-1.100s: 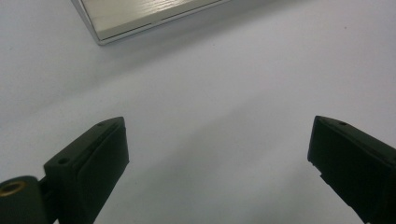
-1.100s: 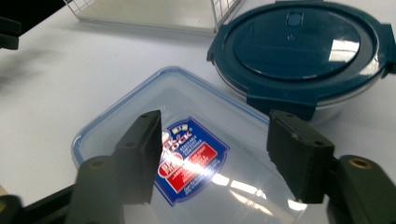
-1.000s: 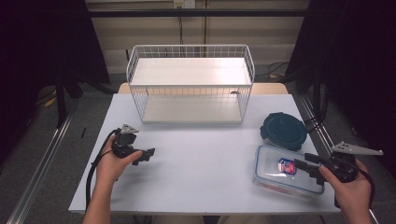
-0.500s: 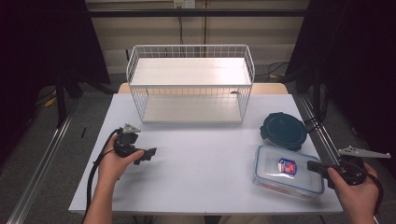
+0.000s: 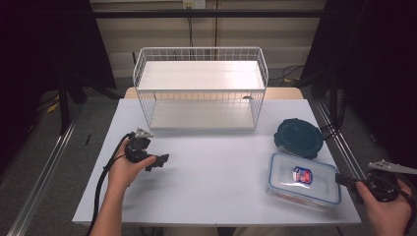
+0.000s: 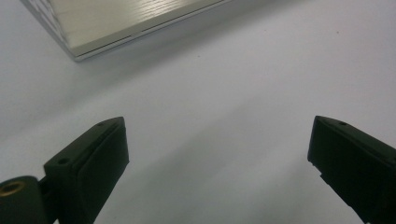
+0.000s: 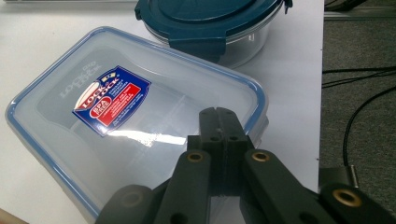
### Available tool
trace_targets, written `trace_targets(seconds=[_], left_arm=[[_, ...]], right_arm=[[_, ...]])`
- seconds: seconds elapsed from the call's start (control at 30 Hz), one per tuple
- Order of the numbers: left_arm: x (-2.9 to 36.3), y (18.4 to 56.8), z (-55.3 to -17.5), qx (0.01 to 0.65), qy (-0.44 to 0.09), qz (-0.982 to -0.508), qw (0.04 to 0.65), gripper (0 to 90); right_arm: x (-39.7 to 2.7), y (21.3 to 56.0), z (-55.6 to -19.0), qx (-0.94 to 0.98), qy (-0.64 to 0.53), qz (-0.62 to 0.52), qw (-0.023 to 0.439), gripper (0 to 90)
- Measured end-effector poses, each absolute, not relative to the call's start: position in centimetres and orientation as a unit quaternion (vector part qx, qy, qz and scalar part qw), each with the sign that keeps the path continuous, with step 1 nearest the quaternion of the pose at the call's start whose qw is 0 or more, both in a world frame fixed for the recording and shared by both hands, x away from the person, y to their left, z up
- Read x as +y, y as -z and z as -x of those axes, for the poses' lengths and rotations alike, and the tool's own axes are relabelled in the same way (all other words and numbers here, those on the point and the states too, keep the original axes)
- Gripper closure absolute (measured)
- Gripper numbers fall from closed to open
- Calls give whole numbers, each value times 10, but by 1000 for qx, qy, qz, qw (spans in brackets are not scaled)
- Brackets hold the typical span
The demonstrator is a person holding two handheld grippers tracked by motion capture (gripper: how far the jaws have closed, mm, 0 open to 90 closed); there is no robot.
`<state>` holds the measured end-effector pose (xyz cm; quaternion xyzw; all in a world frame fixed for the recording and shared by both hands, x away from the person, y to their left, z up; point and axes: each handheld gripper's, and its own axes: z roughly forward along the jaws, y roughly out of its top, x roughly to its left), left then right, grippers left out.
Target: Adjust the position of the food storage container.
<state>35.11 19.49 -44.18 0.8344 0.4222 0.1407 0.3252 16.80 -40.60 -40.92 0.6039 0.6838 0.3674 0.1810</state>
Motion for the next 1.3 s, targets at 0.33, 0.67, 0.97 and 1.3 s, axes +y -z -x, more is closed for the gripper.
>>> trace_targets(seconds=[0.33, 0.67, 0.97, 1.3], left_arm=[[190, 442, -354, 418, -139, -838, 323, 51], [188, 443, -354, 419, -137, -838, 322, 51], [188, 443, -353, 413, -137, -842, 319, 51], [184, 445, -353, 410, -134, -845, 317, 51]], right_arm=[[-406, 413, -162, 658, -379, -624, 186, 559], [-400, 419, -164, 648, -361, -650, 162, 442], [-400, 418, -163, 636, -360, -668, 139, 457], [-394, 422, -166, 625, -385, -671, 108, 547]])
